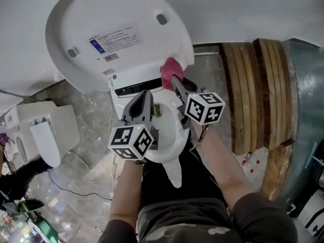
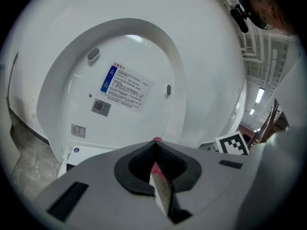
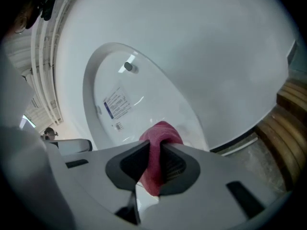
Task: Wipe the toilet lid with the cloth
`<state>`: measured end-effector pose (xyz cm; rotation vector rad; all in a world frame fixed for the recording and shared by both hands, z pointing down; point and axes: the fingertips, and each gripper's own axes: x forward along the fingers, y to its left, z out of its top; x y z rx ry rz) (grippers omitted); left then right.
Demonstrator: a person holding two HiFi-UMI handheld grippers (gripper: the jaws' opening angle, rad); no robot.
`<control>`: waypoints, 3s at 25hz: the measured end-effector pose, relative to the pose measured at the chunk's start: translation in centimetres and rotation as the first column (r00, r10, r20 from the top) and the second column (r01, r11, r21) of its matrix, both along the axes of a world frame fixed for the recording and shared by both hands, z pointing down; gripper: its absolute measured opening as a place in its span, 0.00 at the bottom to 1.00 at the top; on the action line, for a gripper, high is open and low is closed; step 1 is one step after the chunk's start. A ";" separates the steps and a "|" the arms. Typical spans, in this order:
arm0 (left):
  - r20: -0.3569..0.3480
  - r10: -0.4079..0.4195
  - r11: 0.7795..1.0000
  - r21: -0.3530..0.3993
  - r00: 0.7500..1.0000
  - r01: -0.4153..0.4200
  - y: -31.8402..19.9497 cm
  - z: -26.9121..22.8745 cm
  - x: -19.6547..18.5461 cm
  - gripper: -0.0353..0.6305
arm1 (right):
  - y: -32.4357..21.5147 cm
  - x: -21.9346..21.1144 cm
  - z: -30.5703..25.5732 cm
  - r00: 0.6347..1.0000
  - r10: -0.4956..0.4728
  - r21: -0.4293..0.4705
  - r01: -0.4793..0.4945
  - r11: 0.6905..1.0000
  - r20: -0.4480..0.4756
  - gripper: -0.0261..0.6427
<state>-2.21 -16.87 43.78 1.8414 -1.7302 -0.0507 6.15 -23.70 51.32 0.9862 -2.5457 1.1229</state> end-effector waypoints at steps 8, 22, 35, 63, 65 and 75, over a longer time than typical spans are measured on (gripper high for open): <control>0.053 -0.133 0.986 0.113 0.990 0.126 1.7 -8.3 -3.7 0.06 | 1.7 -4.1 -7.9 0.986 -0.143 0.061 0.139 0.988 0.080 0.11; 0.072 -0.138 0.944 0.312 0.988 0.109 3.9 -17.4 -16.7 0.06 | 2.7 -13.3 -18.3 0.990 -0.128 0.196 0.114 0.974 0.063 0.11; 0.143 0.118 0.950 0.273 0.983 -0.153 1.0 -15.5 -24.3 0.07 | 2.2 -17.6 -20.9 0.999 0.053 0.227 -0.052 0.973 0.001 0.11; 0.198 0.437 0.844 0.248 0.877 -0.476 -6.4 -13.2 -22.4 0.46 | 4.6 -14.5 -17.0 0.979 0.203 0.116 -0.200 0.973 -0.011 0.11; 0.194 0.441 0.845 0.239 0.876 -0.478 -6.3 -13.3 -22.4 0.46 | 4.9 -14.0 -17.2 0.979 0.203 0.119 -0.201 0.972 -0.006 0.11; 0.156 0.386 0.883 0.223 0.909 -0.413 -3.7 -13.8 -21.2 0.45 | 7.2 -10.8 -18.3 0.979 0.202 0.138 -0.203 0.969 0.024 0.11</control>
